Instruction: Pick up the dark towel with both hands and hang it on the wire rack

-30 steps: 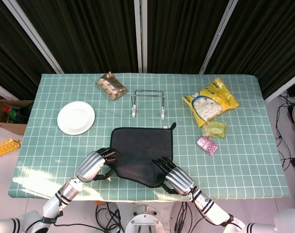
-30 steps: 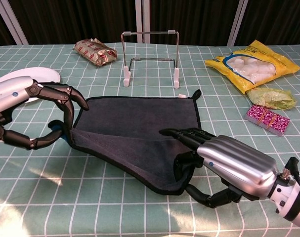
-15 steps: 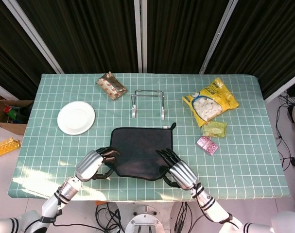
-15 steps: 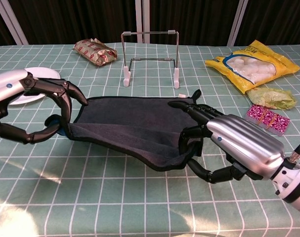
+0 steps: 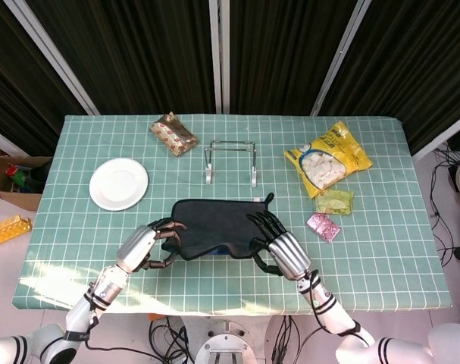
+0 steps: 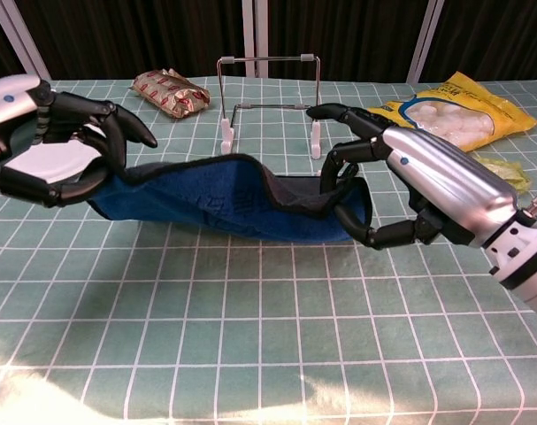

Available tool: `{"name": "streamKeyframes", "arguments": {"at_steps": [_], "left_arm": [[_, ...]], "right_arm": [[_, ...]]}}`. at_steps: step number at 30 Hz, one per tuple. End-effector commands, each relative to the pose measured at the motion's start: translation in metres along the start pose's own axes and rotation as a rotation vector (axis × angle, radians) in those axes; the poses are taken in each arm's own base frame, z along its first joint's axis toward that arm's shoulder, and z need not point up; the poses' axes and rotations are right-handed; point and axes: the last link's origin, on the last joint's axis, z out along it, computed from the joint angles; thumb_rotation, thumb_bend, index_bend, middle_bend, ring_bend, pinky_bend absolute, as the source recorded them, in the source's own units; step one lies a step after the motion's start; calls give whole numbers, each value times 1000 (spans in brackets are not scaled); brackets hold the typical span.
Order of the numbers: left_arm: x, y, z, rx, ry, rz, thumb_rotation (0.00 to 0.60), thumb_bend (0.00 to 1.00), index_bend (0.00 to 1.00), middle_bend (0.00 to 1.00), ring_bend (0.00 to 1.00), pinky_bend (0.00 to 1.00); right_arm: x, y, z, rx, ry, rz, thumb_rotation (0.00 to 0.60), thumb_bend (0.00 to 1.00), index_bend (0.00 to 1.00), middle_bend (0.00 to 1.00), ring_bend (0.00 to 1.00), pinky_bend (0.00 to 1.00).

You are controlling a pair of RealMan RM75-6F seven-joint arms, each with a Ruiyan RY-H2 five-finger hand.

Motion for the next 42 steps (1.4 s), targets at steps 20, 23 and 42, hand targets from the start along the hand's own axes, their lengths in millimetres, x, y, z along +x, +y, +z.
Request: {"name": "streamKeyframes", "arguments": {"at_steps": [20, 23, 42], "left_arm": [[74, 38, 140, 130, 31, -37, 600, 564, 855, 295, 220, 318], [84, 42, 155, 143, 55, -69, 600, 564, 856, 295, 220, 318], [146, 34, 207, 270, 183, -181, 600, 579, 858, 295, 220, 317]], "right_arm": [[81, 18, 124, -134, 119, 168, 600, 502, 1000, 96, 0, 0], [88, 22, 141, -146, 125, 151, 600, 499, 1000, 96, 0, 0], [142, 52, 184, -217, 164, 167, 600, 501, 1000, 96, 0, 0]]}}
